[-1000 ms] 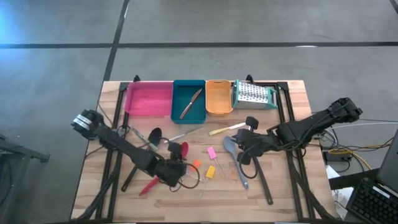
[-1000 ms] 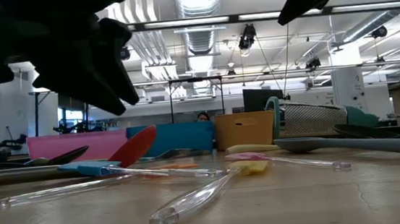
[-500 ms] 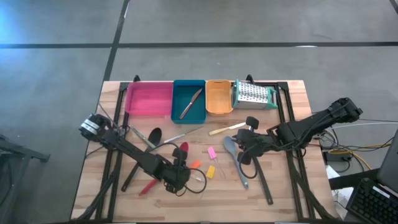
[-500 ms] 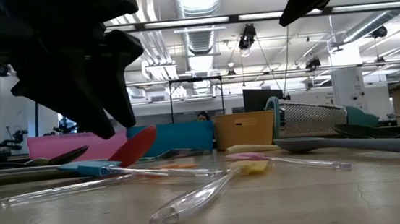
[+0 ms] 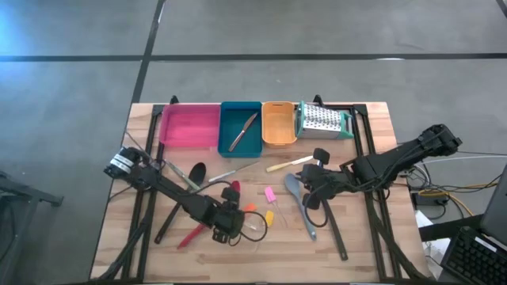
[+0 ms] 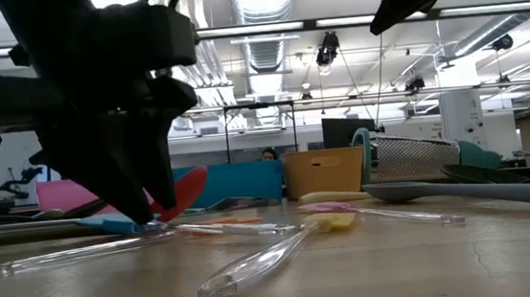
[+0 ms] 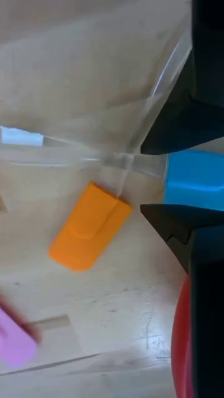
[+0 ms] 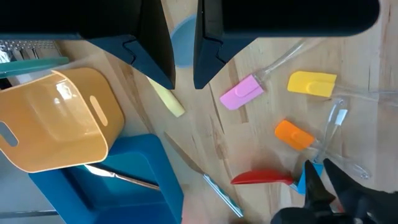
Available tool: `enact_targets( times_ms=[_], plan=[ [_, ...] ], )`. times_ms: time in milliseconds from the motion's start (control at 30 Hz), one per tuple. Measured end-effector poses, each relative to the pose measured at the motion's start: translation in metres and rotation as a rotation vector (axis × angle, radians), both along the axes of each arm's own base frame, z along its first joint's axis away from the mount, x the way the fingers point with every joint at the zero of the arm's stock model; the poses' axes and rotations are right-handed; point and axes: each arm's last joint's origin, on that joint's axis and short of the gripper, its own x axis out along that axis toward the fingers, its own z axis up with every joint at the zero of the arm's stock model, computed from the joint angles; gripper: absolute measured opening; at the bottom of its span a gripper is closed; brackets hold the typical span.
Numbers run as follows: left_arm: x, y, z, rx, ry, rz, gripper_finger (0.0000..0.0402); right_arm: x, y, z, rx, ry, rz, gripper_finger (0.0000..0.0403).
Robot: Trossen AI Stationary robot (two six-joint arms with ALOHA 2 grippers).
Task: Pick & Place Kitchen Items
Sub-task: Put the blue spatula into the yellow bin
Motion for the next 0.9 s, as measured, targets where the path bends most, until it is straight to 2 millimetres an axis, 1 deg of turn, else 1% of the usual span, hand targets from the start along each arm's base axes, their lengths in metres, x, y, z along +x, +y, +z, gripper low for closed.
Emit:
enact_targets(
  times_ms=[267,633,900],
  plan=[
    [0.002,0.004,-0.002,-0.045,0.028,0.003,0.0127,0.000,0.000,0.000,0.000,-0.001,0.000,0.0052],
    [0.001,0.006,-0.004,-0.066,0.061,0.013,0.0126,0.000,0.000,0.000,0.000,-0.001,0.000,0.0052],
    [0.005,0.007,-0.017,-0.063,0.100,0.018,0.0126,0.000,0.000,0.000,-0.017,0.006,0.017,0.0052]
  ],
)
